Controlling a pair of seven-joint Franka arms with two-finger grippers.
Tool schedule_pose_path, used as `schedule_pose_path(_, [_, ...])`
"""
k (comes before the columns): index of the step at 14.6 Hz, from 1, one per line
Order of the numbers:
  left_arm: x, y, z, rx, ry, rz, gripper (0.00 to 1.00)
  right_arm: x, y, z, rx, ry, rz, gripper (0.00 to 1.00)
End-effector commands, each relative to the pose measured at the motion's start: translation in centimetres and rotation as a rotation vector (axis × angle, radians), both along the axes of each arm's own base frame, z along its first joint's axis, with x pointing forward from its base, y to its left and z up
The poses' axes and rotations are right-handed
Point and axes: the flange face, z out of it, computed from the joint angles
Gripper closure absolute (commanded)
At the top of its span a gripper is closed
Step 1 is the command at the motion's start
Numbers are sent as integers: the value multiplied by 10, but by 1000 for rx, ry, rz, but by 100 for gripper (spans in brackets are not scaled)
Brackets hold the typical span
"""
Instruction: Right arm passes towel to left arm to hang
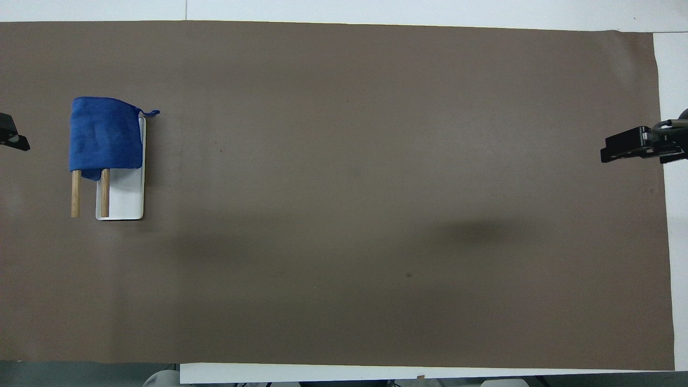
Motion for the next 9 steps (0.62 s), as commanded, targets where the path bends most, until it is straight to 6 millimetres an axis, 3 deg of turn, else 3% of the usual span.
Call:
schedule_pose_path(1, [-10, -10, 9, 7, 81, -152, 0, -1, -5, 3, -2, 15, 0, 0])
schedule_pose_path(3, [-11, -25, 9, 5, 80, -186, 0, -1, -7, 3, -2, 16, -13, 0])
schedule_pose_path(9, [-8, -43, 4, -1, 88, -250, 0, -1, -6, 3, -3, 16, -22, 0])
